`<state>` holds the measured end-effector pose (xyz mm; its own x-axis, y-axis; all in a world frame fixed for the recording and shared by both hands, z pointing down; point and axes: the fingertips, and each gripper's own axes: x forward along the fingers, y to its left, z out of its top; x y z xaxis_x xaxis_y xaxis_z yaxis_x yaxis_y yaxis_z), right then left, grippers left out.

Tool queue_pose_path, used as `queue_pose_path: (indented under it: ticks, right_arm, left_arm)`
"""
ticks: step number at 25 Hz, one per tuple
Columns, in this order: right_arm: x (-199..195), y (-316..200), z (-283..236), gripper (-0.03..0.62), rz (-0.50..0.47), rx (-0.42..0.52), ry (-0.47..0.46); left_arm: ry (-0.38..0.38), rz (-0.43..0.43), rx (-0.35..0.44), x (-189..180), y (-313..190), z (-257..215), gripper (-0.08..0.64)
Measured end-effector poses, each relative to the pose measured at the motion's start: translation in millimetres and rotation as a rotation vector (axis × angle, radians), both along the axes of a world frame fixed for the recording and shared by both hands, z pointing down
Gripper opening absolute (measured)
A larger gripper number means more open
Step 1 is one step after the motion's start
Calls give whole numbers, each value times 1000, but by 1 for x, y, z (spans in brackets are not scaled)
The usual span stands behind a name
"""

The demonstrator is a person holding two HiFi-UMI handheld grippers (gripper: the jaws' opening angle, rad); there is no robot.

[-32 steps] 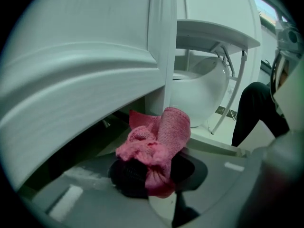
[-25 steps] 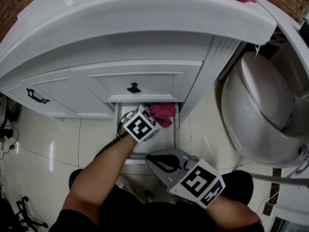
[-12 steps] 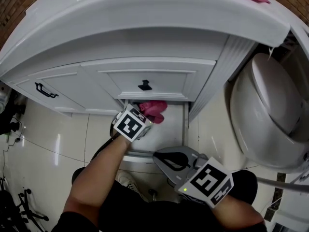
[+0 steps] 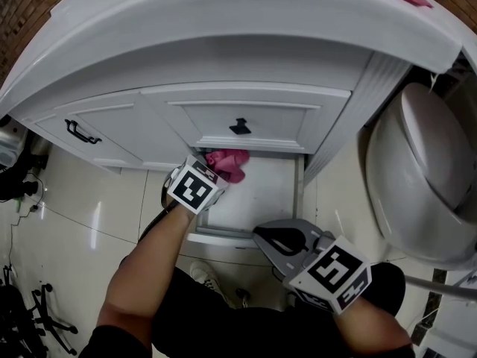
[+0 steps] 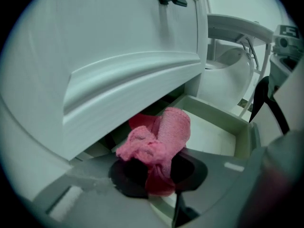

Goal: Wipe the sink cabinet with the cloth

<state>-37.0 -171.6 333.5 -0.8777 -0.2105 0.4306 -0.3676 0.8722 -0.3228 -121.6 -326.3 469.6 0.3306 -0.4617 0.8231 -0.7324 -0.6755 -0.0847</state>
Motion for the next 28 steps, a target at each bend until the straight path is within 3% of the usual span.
queue_pose_path:
  ticks: [9, 12, 16, 22, 28]
  right_arm:
    - [0, 2, 1, 8, 1, 0, 3]
    - [0, 4, -1, 8, -5, 9, 1]
    - [-4, 10, -2, 8, -30, 3, 7]
    - [-8, 20, 1, 8, -62, -3, 19]
    - [-6, 23, 2, 8, -67, -2, 25]
  left_arm:
    - [-8, -24, -1, -7, 5, -1, 94]
    - [45, 8, 0, 13, 12, -10, 94]
    - [151, 98, -3, 60, 26, -22, 94]
    - [164, 271, -69, 112, 45, -15, 94]
    - [143, 409, -117, 141, 58, -6, 94]
